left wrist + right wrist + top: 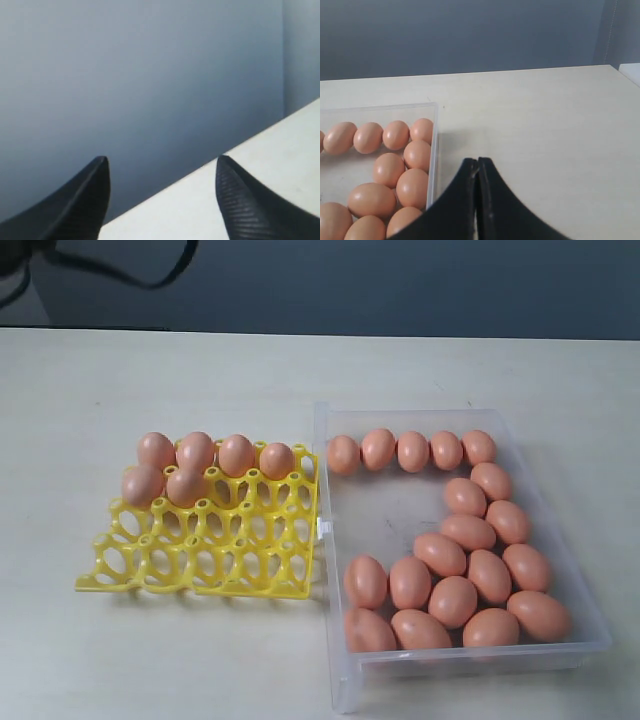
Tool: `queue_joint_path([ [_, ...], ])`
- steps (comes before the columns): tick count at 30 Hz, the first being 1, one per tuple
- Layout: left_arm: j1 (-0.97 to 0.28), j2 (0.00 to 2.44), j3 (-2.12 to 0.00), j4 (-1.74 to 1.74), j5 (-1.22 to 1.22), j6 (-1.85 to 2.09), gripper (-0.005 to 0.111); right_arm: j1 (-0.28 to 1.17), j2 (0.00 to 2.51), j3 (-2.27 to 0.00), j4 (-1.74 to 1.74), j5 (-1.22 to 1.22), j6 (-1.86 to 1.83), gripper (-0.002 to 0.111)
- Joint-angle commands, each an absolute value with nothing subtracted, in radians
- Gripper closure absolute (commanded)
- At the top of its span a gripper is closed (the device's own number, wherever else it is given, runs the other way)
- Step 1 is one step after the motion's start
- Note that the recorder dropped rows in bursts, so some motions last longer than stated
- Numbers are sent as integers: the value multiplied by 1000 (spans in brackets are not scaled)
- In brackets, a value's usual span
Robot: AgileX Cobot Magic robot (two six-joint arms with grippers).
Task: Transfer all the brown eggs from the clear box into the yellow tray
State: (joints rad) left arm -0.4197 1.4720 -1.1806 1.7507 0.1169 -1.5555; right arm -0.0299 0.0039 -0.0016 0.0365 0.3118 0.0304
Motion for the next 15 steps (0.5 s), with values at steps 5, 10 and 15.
queue_joint_path([
  [5,-424,1357,-882,1744,120,-1603,48,-30,0,0,36,305,26,109],
  [10,-424,1253,-841,1744,100,-1612,48,-30,0,0,36,305,26,109],
  [15,-424,1154,-841,1744,105,-1623,48,-30,0,0,36,305,26,109],
])
